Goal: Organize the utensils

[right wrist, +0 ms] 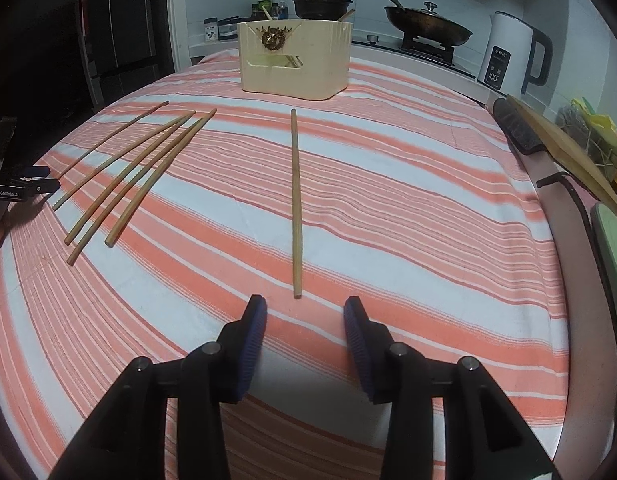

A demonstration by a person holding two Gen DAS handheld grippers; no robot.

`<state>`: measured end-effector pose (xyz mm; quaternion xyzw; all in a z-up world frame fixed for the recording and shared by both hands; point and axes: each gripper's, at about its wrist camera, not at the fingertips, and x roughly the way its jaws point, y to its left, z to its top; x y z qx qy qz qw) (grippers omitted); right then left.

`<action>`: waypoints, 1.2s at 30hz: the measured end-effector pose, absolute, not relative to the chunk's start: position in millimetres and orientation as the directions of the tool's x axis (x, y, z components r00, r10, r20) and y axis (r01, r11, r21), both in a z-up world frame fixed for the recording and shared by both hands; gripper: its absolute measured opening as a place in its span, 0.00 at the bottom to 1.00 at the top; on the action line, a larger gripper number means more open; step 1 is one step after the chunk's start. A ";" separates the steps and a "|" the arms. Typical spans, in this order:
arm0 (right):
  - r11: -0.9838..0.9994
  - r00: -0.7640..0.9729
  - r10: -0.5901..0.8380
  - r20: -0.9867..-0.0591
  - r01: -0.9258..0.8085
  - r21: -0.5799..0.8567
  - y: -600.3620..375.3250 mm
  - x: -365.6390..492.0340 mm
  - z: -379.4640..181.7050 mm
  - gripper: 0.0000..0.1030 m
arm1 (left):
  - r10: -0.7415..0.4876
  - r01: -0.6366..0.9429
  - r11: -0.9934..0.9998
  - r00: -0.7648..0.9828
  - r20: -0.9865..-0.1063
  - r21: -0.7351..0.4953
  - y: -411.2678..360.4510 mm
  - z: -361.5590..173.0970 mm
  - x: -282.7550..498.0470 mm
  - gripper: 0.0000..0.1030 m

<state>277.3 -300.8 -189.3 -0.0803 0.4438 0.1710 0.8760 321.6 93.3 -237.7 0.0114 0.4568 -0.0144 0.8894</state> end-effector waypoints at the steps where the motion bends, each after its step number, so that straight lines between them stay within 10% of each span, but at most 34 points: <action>1: 0.929 0.549 0.225 -0.805 -0.371 0.006 -300.0 277.7 -189.3 0.40 | -0.013 0.032 0.999 0.588 -0.809 0.007 93.1 -238.0 320.5 1.00; 23: 0.929 0.555 0.211 -0.804 -0.370 -0.012 -294.8 281.6 -188.9 0.40 | -0.007 0.006 1.000 0.573 -0.819 -0.004 90.6 -237.6 320.5 0.99; 25: 0.928 0.556 0.211 -0.804 -0.371 -0.013 -293.3 282.0 -189.0 0.40 | -0.027 0.034 0.999 0.593 -0.805 -0.008 86.8 -234.9 316.3 0.87; 30: 0.926 0.552 0.224 -0.803 -0.378 -0.001 -286.2 286.0 -188.7 0.13 | -0.085 0.146 0.989 0.632 -0.770 0.010 61.5 -228.5 306.5 0.06; 36: 0.932 0.585 0.235 -0.776 -0.361 0.010 -276.7 288.3 -178.1 0.04 | -0.079 0.134 0.991 0.660 -0.747 0.013 60.3 -218.5 306.4 0.02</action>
